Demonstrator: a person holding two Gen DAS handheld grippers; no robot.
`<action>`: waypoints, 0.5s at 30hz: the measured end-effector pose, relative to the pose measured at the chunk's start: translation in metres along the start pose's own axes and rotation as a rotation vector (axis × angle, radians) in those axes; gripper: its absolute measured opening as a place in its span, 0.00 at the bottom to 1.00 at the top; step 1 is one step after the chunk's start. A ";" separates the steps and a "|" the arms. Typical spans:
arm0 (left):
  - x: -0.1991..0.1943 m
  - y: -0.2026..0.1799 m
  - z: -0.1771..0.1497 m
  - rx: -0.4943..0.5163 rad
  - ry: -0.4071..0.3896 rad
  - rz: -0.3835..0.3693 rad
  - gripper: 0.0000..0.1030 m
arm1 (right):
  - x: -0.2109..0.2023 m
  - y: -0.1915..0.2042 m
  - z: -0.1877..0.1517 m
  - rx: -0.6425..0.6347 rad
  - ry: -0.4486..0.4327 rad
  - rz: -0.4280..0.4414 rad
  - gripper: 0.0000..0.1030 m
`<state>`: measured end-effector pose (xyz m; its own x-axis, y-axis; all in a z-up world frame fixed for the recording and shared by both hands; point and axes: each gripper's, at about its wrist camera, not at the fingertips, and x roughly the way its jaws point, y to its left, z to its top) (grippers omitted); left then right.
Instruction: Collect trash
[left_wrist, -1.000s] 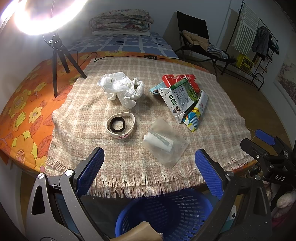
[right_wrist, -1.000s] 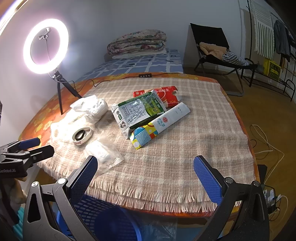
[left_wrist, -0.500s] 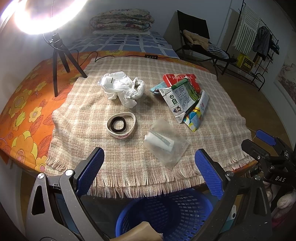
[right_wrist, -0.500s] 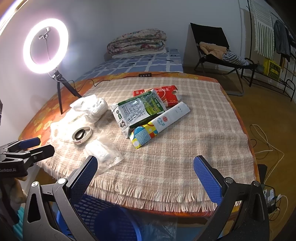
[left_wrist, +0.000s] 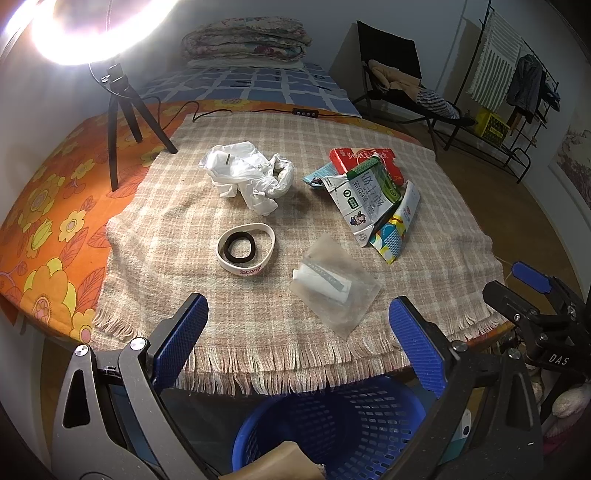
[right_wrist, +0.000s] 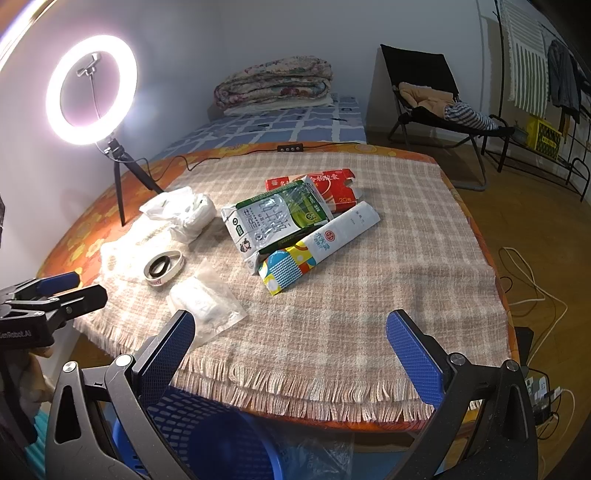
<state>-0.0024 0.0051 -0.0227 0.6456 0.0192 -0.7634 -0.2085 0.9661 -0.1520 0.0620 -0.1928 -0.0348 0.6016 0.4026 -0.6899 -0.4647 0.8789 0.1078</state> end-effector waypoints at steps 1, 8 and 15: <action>0.000 0.001 -0.001 -0.001 0.000 0.001 0.97 | 0.000 0.000 0.000 -0.001 0.001 0.000 1.00; -0.004 0.010 0.007 -0.019 -0.005 0.024 0.97 | 0.003 0.000 0.000 -0.003 0.010 0.003 1.00; -0.005 0.027 0.026 -0.052 -0.025 0.047 0.97 | 0.005 -0.003 0.004 0.003 -0.017 0.042 1.00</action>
<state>0.0079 0.0378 -0.0067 0.6522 0.0714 -0.7547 -0.2764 0.9494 -0.1490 0.0686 -0.1924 -0.0360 0.5924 0.4438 -0.6724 -0.4882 0.8616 0.1385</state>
